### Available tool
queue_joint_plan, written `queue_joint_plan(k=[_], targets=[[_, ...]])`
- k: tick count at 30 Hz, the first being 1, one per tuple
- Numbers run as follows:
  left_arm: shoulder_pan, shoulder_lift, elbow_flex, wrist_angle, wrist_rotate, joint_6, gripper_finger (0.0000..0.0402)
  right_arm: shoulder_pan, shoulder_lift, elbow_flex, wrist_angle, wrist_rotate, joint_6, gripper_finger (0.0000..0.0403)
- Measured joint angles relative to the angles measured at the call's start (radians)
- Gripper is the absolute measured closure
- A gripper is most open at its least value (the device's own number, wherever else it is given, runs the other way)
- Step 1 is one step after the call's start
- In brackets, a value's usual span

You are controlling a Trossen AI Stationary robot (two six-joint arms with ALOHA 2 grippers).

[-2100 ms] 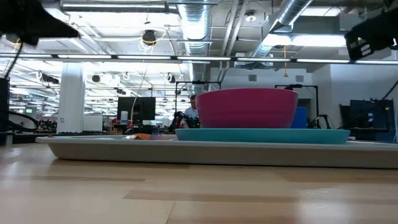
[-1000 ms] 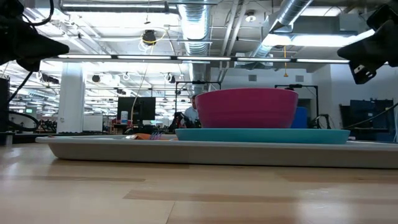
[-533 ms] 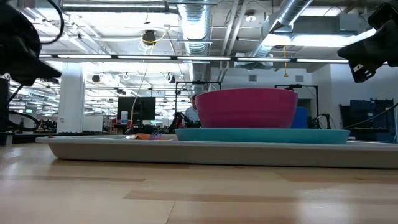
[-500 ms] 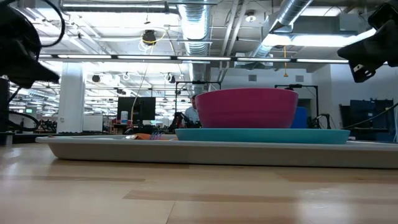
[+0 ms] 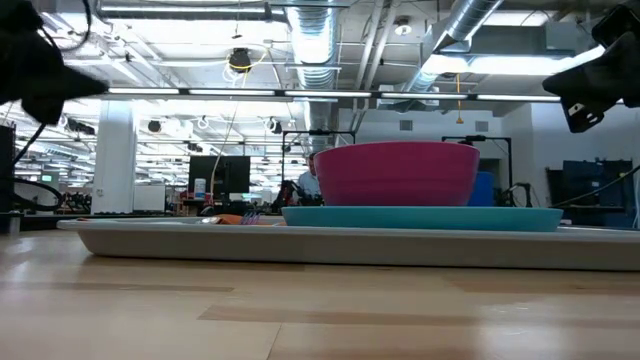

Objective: Set up tray
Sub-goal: Return to Home Position

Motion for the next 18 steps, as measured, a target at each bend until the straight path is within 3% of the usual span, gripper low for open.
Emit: queue_joint_plan(k=[3, 6, 9, 14, 18], targets=[[-0.007, 0.0, 0.013, -0.015, -0.097, 0.006, 0.0401, 0.0, 0.0, 0.0, 0.0, 0.0, 0.0, 0.0403], [-0.007, 0.0, 0.061, -0.051, -0.1, 0.006, 0.0401, 0.0, 0.0, 0.0, 0.0, 0.0, 0.0, 0.0403], [-0.011, 0.0, 0.098, 0.017, -0.071, 0.049, 0.0402, 0.0, 0.0, 0.0, 0.0, 0.0, 0.0, 0.0403], [-0.011, 0.001, 0.167, 0.361, 0.085, 0.278, 0.0401, 0.0, 0.0, 0.0, 0.0, 0.0, 0.0, 0.0403], [0.005, 0.034, 0.18, 0.817, 0.229, 0.758, 0.0401, 0.0, 0.0, 0.0, 0.0, 0.0, 0.0, 0.0403]])
